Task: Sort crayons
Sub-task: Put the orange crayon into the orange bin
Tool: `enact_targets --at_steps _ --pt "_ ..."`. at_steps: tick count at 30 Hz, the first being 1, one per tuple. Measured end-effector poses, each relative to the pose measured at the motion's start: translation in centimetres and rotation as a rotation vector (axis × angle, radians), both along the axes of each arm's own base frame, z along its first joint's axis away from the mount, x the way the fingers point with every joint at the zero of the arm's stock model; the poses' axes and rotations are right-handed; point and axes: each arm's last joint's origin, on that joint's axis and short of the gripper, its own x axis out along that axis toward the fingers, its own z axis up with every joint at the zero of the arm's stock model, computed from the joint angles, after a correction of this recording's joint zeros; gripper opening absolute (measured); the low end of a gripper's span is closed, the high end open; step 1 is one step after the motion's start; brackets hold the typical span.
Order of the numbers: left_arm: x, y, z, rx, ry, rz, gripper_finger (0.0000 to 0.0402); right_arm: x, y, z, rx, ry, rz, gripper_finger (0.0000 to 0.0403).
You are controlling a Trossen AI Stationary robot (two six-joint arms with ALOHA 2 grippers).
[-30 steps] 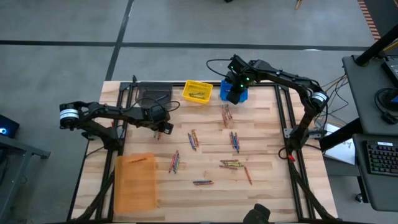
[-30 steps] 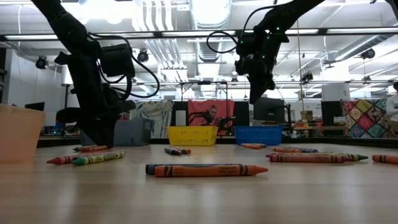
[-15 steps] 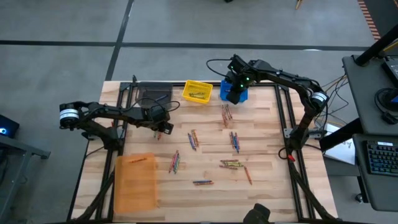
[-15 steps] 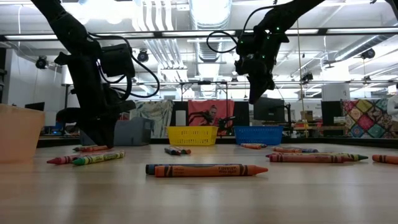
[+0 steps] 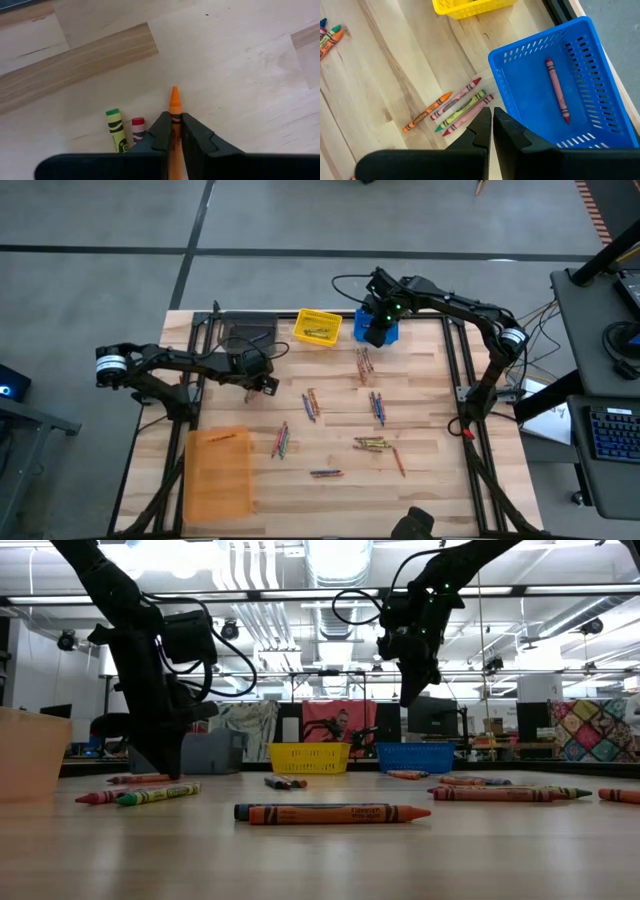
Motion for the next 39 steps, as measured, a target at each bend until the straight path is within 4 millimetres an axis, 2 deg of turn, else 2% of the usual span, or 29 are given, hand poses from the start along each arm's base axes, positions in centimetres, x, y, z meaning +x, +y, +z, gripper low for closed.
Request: enact_targets --at_steps 10,19,31,35,39 --pt "0.2 0.0 0.2 -0.001 -0.004 -0.017 0.0001 0.0 0.0 0.0 -0.004 -0.005 0.0 0.0009" --pt "0.9 0.2 1.8 -0.008 0.009 -0.086 0.0 0.1 0.0 0.0 -0.013 -0.004 0.019 0.0009" --pt "1.3 -0.3 6.6 0.062 0.034 -0.266 0.0 0.0 -0.1 0.0 -0.026 -0.002 0.048 0.0009" --pt "1.1 -1.8 9.4 0.095 0.011 -0.444 0.0 0.1 0.0 0.0 -0.026 -0.002 0.048 0.0009" --pt "0.8 -4.2 12.6 0.125 -0.028 -0.654 0.0 0.1 -0.1 0.0 -0.029 -0.005 0.048 0.0009"
